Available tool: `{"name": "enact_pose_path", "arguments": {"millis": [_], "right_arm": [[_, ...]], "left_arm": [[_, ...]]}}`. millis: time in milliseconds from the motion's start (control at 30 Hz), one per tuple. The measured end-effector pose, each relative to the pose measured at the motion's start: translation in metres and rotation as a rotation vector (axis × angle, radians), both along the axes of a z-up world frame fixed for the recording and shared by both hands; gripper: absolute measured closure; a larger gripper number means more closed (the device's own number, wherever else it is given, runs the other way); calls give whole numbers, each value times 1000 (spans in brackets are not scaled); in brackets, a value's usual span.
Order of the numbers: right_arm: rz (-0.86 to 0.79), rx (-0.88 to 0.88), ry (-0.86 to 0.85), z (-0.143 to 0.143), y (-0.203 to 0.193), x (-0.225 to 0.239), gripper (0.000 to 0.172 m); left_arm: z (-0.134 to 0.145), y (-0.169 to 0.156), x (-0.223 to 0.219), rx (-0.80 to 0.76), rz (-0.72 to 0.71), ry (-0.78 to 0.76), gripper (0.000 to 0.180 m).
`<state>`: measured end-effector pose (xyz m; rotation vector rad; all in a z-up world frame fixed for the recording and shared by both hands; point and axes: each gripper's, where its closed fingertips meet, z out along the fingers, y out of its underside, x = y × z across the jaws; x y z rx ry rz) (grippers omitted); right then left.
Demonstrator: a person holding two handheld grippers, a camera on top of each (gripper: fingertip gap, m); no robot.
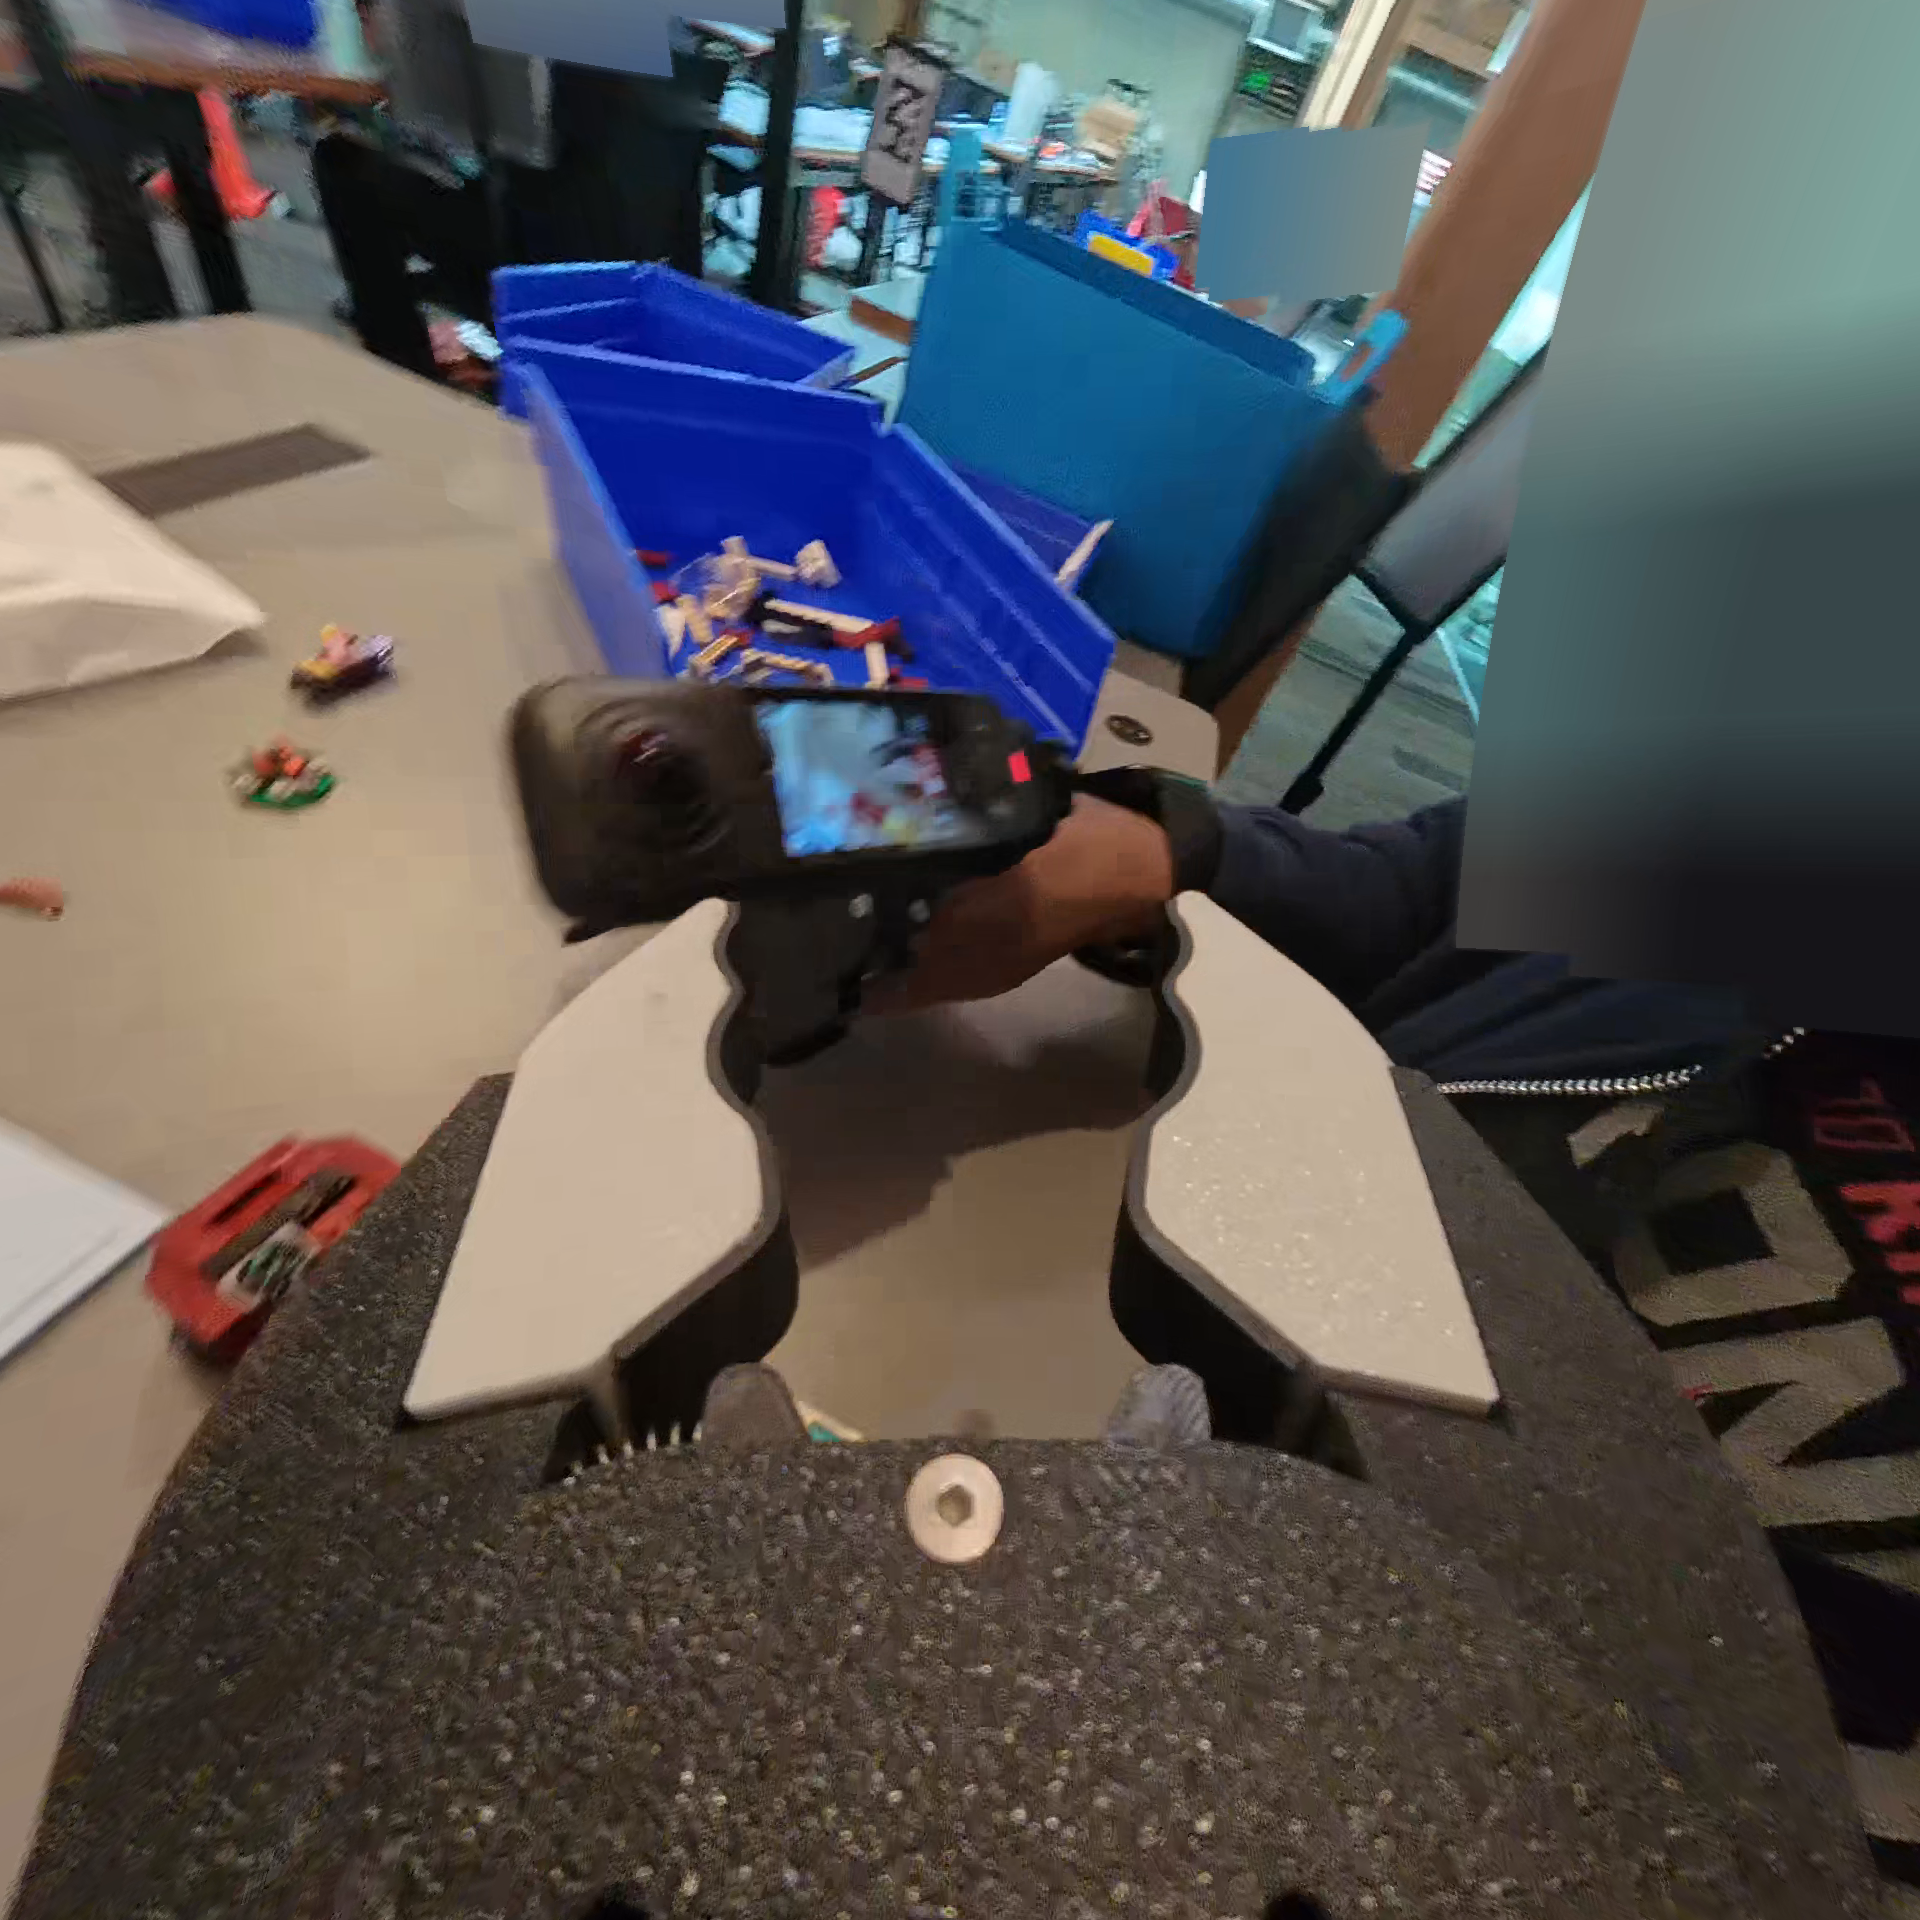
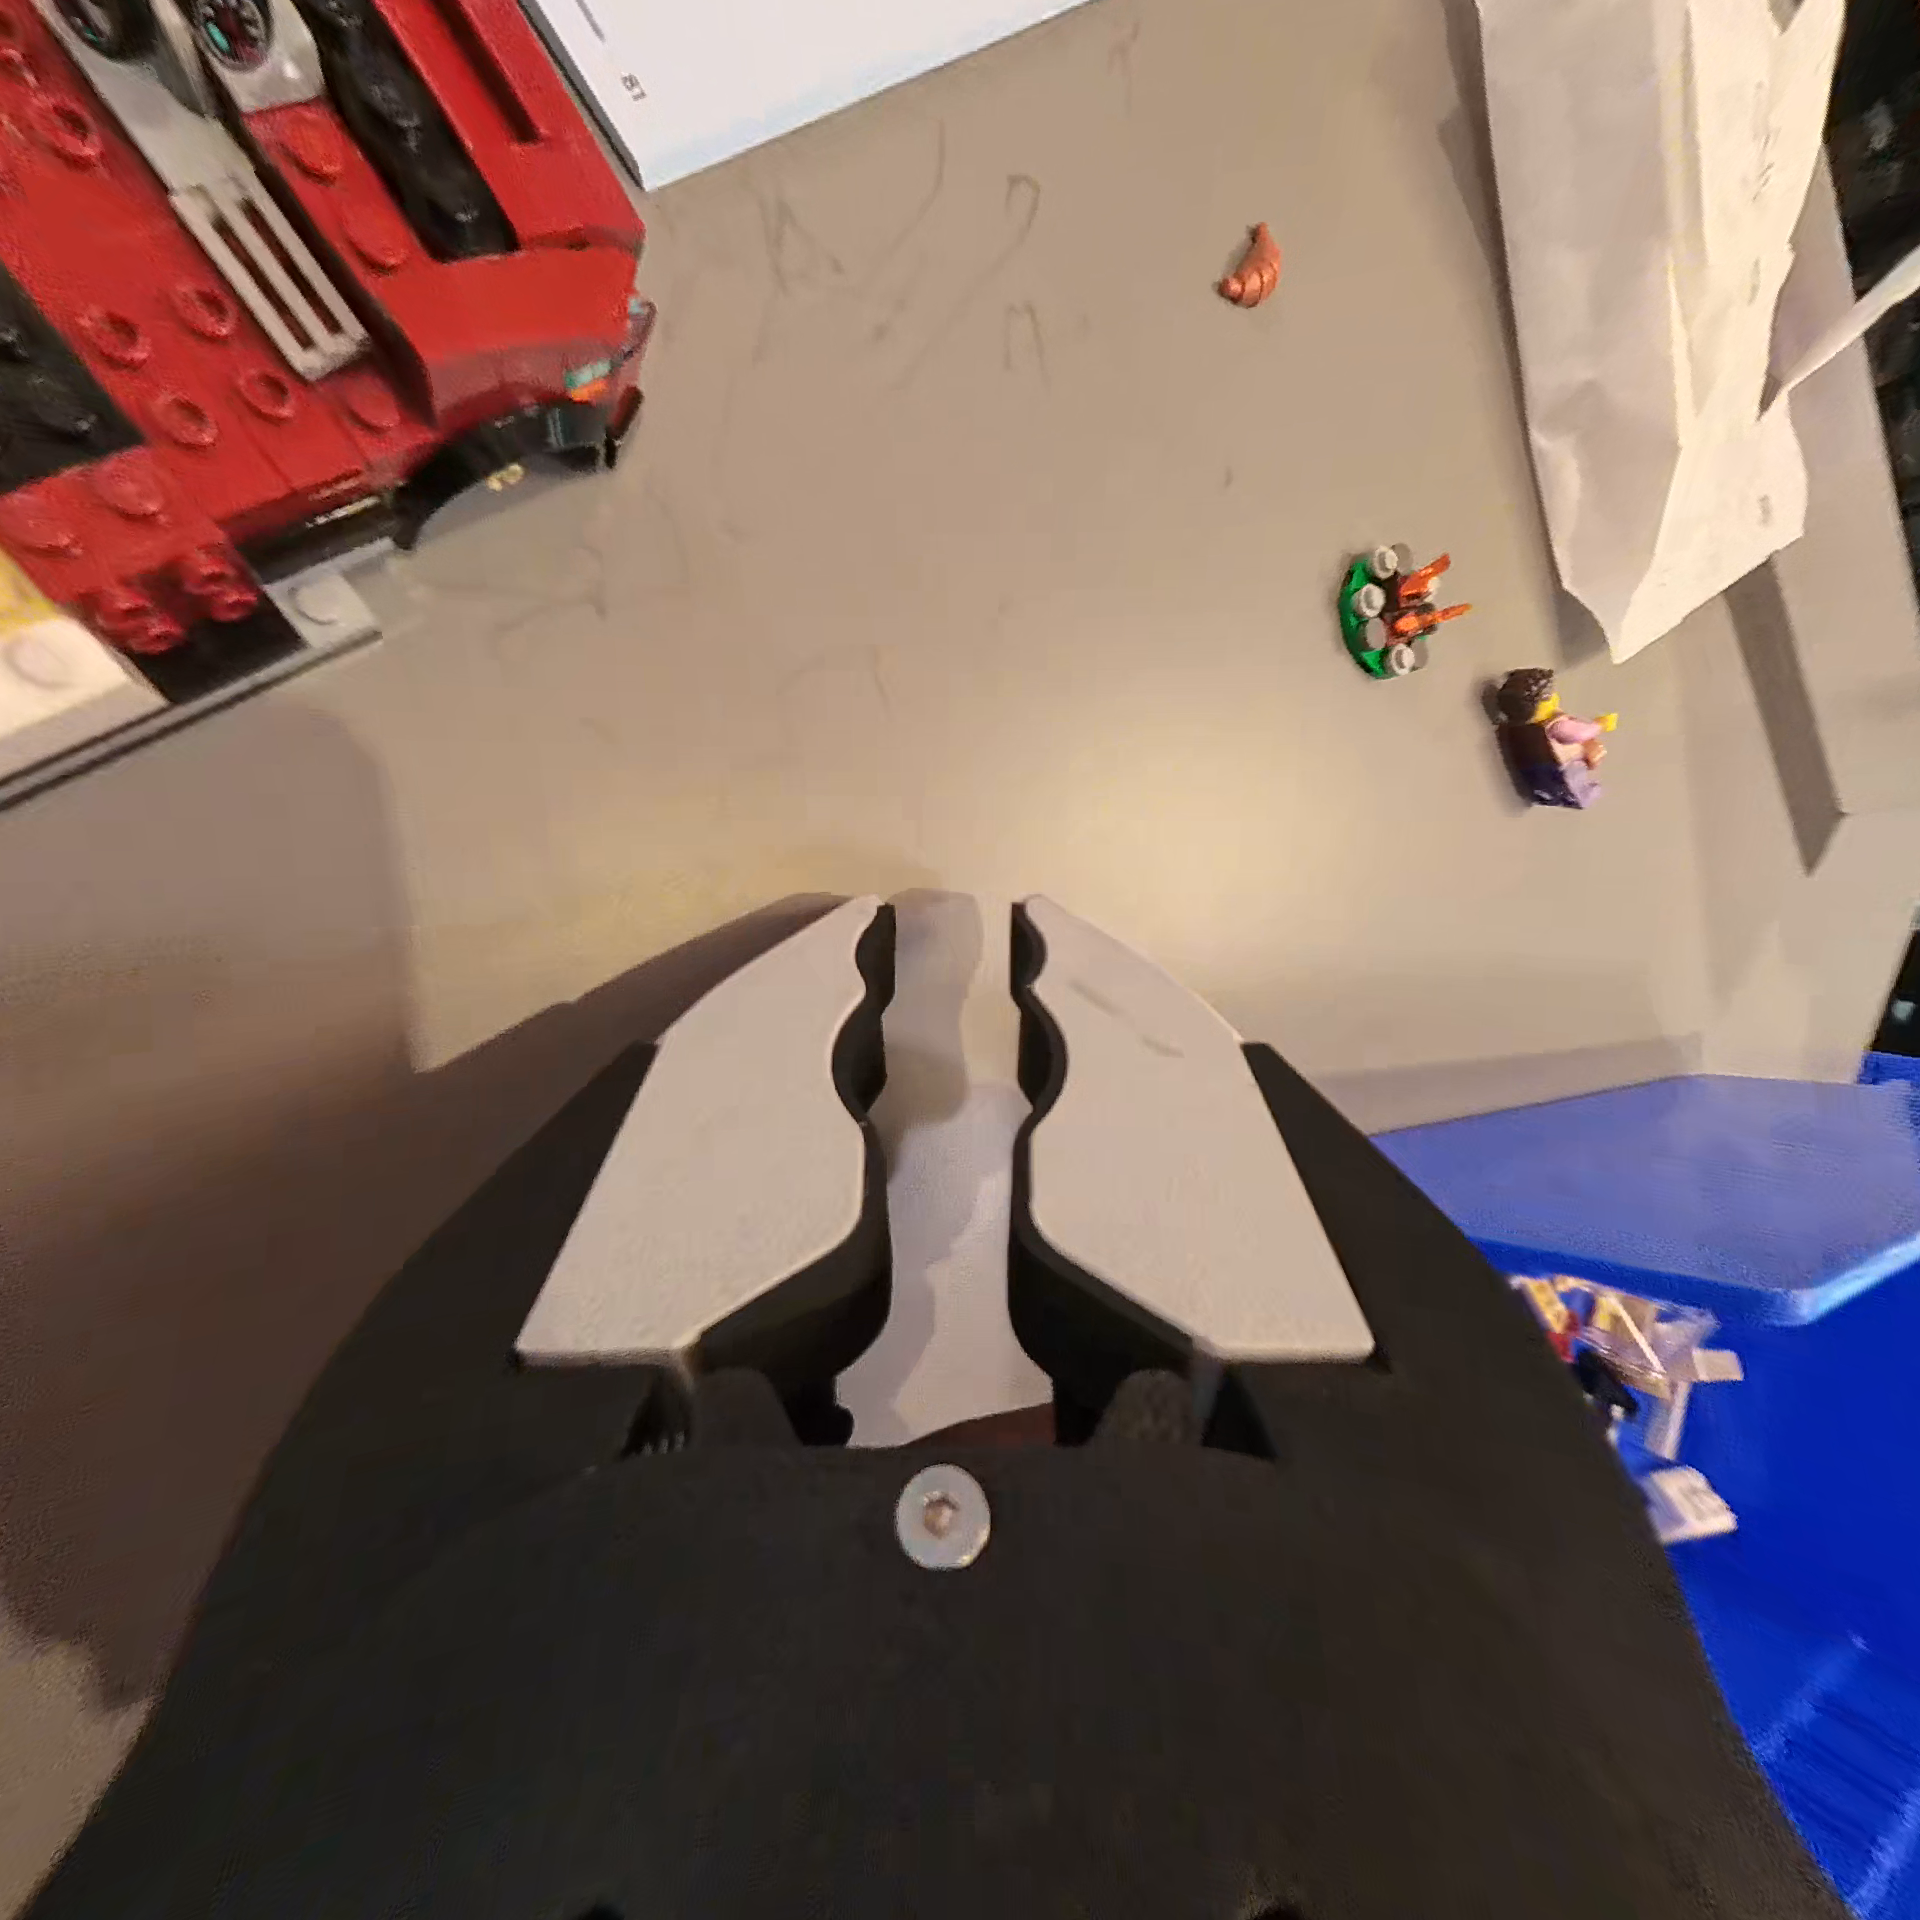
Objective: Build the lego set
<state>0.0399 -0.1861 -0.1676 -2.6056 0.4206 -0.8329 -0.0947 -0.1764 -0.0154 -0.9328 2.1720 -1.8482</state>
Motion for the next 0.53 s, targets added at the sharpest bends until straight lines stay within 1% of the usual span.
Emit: {"name": "enact_pose_path", "arguments": {"millis": [100, 200, 300, 367, 467, 533], "right_arm": [[-22, -56, -35, 2, -1, 4, 147], [-44, -103, -55, 2, -6, 7, 146], [-46, -129, -67, 2, -8, 7, 145], [-46, -140, -76, 3, -8, 7, 144], [-47, -163, -88, 3, -8, 7, 144], [-48, -173, -96, 6, -8, 6, 143]], "left_arm": [[7, -27, -10, 21, -75, -96, 109], [9, -41, -18, 18, -116, -128, 109], [7, -49, -20, 31, -133, -131, 109], [2, -51, -18, 56, -127, -121, 108], [2, -54, -21, 42, -143, -116, 108], [-2, -54, -20, 65, -135, -102, 108]]}}
